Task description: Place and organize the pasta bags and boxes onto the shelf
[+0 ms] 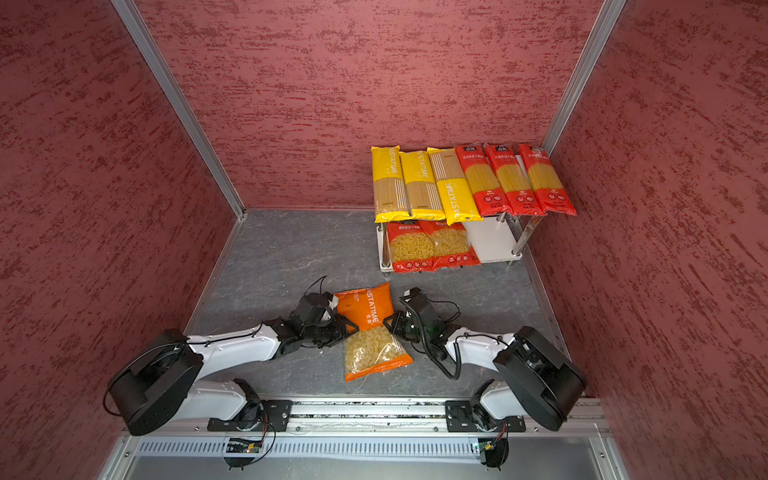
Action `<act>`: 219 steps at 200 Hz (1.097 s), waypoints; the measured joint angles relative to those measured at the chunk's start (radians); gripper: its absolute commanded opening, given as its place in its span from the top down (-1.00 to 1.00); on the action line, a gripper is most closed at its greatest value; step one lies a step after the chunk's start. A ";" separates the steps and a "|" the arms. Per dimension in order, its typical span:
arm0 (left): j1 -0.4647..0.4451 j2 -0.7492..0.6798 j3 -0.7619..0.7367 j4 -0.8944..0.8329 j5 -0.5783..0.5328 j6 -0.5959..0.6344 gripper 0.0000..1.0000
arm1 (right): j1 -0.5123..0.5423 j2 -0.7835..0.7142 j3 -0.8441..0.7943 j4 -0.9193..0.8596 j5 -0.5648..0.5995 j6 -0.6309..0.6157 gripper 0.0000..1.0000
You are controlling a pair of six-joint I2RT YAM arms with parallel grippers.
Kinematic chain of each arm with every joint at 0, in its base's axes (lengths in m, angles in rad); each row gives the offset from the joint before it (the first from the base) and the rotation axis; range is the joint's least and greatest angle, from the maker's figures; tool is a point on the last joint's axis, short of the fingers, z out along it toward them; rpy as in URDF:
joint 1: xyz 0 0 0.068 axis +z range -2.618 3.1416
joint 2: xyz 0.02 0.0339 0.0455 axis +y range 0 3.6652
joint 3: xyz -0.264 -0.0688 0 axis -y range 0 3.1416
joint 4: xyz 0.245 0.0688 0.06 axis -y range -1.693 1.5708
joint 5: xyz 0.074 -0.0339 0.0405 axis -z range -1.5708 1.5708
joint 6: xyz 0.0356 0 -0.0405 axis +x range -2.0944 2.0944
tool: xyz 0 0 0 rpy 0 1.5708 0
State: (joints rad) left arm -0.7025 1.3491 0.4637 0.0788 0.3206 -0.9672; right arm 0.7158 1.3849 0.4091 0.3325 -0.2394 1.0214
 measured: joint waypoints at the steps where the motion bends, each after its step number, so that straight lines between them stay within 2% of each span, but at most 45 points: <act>1: 0.000 -0.001 0.000 0.000 0.000 0.001 0.30 | 0.000 -0.001 -0.001 0.002 0.000 0.001 0.60; 59: -0.010 -0.071 -0.018 0.006 0.046 0.017 0.72 | 0.031 -0.102 -0.084 0.051 -0.001 0.072 0.84; 119: -0.052 -0.140 -0.018 -0.017 0.053 0.033 1.00 | 0.082 -0.276 -0.122 -0.015 0.045 0.106 0.97; 171: -0.073 -0.166 -0.002 -0.014 0.064 0.043 1.00 | 0.092 -0.437 -0.138 -0.121 0.083 0.116 1.00; 219: -0.112 -0.206 0.084 -0.057 0.056 0.087 1.00 | 0.092 -0.589 -0.138 -0.218 0.134 0.112 1.00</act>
State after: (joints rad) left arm -0.8143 1.1435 0.5480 0.0216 0.3767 -0.8806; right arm 0.8082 0.7956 0.2714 0.1143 -0.1059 1.1332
